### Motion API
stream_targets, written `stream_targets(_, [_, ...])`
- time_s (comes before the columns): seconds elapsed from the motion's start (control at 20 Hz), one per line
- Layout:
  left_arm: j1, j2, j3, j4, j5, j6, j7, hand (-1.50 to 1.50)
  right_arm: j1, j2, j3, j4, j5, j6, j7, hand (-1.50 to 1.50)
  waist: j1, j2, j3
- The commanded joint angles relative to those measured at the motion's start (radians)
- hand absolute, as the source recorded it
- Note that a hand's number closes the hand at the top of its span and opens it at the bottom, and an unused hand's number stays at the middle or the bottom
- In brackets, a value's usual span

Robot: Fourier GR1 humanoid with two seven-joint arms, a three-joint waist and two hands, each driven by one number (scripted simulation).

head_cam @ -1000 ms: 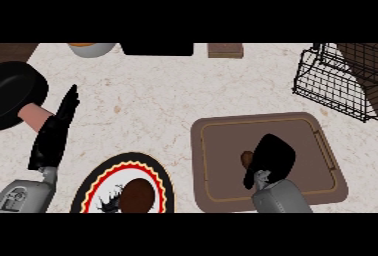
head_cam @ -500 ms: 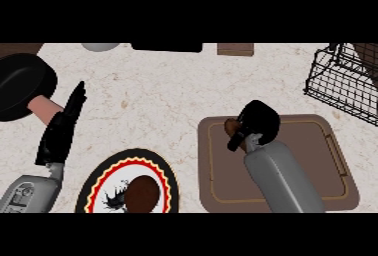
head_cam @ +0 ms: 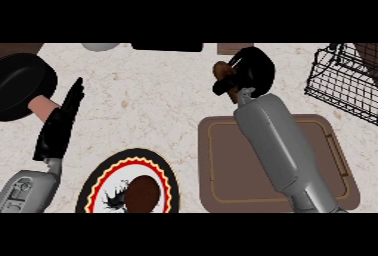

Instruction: Pick the sweet potato from the tray and place it in the tiered basket

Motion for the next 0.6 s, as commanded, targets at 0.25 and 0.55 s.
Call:
stream_targets(0.25, [0.051, -0.012, 0.01, -0.001, -0.02, 0.008, -0.026, 0.0, -0.213, -0.098, -0.057, 0.06, 0.16, -0.19, 0.011, 1.5, -0.034, -0.012, -0.001])
stream_targets(0.55, [0.025, -0.008, 0.035, -0.012, -0.026, 0.004, 0.01, 0.0, -0.297, -0.245, -0.076, 0.134, 0.213, -0.029, -0.001, 1.5, -0.046, -0.014, 0.0])
